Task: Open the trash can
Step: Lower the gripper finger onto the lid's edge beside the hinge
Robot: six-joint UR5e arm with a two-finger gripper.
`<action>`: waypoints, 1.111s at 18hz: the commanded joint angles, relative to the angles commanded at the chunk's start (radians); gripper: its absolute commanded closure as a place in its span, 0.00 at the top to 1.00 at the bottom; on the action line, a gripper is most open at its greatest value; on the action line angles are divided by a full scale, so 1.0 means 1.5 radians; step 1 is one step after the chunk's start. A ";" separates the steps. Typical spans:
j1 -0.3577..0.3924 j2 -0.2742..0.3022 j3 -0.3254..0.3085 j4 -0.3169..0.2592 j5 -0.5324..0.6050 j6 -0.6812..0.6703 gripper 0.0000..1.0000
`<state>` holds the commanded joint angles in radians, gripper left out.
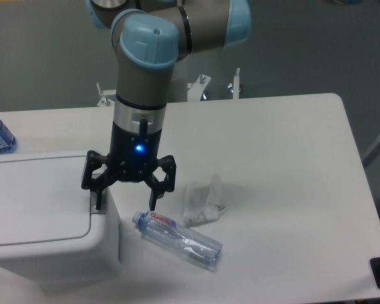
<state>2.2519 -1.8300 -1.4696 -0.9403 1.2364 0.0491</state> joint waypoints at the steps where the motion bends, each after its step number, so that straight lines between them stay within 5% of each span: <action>1: 0.000 0.000 0.000 0.000 0.000 0.000 1.00; 20: 0.000 -0.005 0.003 0.001 0.000 0.000 1.00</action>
<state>2.2519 -1.8377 -1.4650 -0.9388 1.2364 0.0491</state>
